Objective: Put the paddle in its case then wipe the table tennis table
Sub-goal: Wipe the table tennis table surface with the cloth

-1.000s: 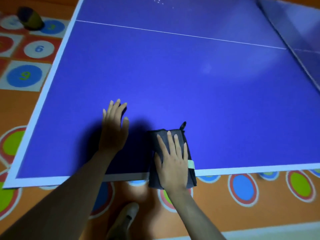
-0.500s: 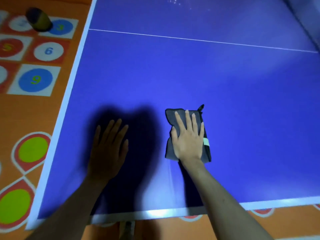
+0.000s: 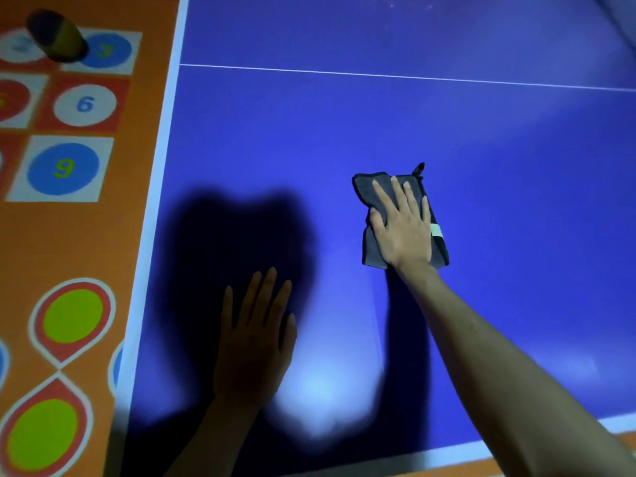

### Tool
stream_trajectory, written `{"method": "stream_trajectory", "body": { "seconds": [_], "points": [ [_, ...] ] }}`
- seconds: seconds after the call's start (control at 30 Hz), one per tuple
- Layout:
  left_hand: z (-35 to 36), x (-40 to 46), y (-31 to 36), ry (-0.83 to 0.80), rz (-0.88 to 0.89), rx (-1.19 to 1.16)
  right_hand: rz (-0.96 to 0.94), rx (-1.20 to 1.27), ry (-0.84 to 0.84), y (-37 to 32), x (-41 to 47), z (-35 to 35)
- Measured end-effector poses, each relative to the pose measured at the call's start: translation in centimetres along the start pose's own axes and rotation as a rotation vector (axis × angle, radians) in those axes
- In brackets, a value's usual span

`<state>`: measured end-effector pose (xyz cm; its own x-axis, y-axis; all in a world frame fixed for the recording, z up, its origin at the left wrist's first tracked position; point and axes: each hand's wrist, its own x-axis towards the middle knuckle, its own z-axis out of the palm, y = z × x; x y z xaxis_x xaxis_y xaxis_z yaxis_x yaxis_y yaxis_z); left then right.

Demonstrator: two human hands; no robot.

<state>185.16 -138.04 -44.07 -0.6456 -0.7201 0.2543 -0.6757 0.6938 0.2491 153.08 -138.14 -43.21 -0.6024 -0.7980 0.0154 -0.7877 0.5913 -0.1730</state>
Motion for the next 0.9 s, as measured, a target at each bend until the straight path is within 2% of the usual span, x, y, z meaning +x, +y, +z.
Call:
{"method": "stream_trajectory", "body": {
  "seconds": [0.17, 0.43, 0.57, 0.73, 0.9],
  "points": [
    [-0.1, 0.7, -0.2, -0.002, 0.039, -0.021, -0.008, 0.029, 0.005, -1.6, -6.4, 0.1],
    [-2.0, -0.4, -0.4, 0.072, 0.05, -0.211, -0.039, -0.004, 0.015, -5.8, -24.8, 0.6],
    [-4.0, -1.5, -2.6, 0.075, 0.037, -0.093, 0.004, -0.066, 0.02, -7.9, -31.7, 1.0],
    [-4.7, -2.5, -7.9, 0.052, -0.025, 0.085, 0.047, -0.104, 0.015, -9.2, -32.2, 1.0],
    [-3.9, -3.3, -8.1, 0.12, -0.078, 0.088, 0.04, -0.104, 0.044, -9.9, -26.2, 1.6]
  ]
}}
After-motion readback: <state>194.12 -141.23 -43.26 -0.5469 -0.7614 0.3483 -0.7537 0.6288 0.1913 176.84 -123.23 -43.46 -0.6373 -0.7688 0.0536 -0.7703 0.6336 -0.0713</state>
